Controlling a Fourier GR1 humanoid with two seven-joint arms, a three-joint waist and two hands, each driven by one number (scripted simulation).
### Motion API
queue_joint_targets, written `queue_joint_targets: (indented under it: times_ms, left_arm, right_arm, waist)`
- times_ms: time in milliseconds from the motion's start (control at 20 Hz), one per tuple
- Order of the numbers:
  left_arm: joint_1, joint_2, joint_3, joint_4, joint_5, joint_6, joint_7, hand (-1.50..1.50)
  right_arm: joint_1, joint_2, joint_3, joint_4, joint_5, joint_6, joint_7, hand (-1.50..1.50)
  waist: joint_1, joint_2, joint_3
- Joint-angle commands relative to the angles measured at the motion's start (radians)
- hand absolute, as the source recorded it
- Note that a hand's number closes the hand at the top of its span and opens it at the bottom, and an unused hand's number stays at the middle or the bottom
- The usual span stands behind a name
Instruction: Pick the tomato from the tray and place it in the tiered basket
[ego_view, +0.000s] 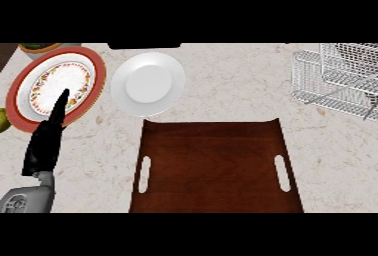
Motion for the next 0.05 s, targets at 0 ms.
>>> queue_joint_targets:
  times_ms: [0]
  left_arm:
    - [0.039, 0.027, 0.018, -0.068, 0.022, -0.031, 0.009, 0.00]
  right_arm:
    - [0.176, -0.031, -0.159, -0.071, -0.130, 0.108, -0.067, -1.50]
  waist:
    - [0.007, 0.000, 0.001]
